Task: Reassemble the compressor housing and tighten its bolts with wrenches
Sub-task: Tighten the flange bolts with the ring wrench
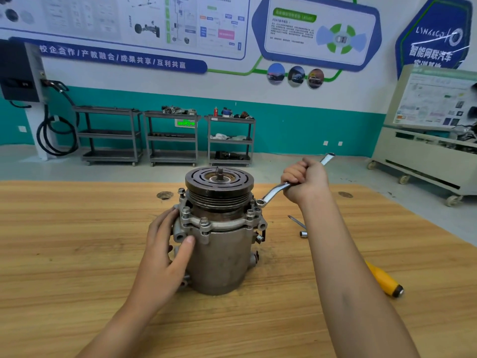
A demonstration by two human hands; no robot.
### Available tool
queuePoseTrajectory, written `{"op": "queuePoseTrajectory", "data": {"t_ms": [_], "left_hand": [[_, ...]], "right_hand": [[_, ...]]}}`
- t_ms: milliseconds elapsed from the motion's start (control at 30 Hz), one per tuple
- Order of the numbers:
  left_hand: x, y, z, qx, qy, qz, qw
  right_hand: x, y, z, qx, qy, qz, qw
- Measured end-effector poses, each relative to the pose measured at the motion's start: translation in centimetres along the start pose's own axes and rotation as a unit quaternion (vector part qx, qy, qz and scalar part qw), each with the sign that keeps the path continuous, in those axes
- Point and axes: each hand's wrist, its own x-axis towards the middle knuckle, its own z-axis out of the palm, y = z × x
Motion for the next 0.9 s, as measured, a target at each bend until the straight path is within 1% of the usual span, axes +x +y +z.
{"op": "queuePoseTrajectory", "data": {"t_ms": [200,400,567,633,800,900], "left_hand": [[0.0,0.2,0.0,0.003,0.008,0.004,1.0],[0.0,0.0,0.0,0.005,0.006,0.005,1.0],[0.1,-0.1,0.0,0.002,0.003,-0.003,1.0],[0.0,-0.2,0.1,0.001,0.004,0.0,1.0],[0.0,-0.1,0.1,0.002,0.008,0.002,1.0],[0.0,-0.1,0.0,0.002,0.004,0.001,1.0]], "right_hand": [[1.3,0.5,1.5,-0.058,-0.043,0.04,0.997],[2.0,-0.1,1.2,-0.063,-0.06,0.053,0.995],[2.1,-0.2,-0.1,-0.03,-0.034,0.041,0.998],[2.4,0.1,-0.1,-0.032,-0.029,0.042,0.998],[3.2,1.1,1.0,-0.088,-0.029,0.093,0.991],[3.4,1.4,0.3,-0.074,-0.031,0.115,0.99]]}}
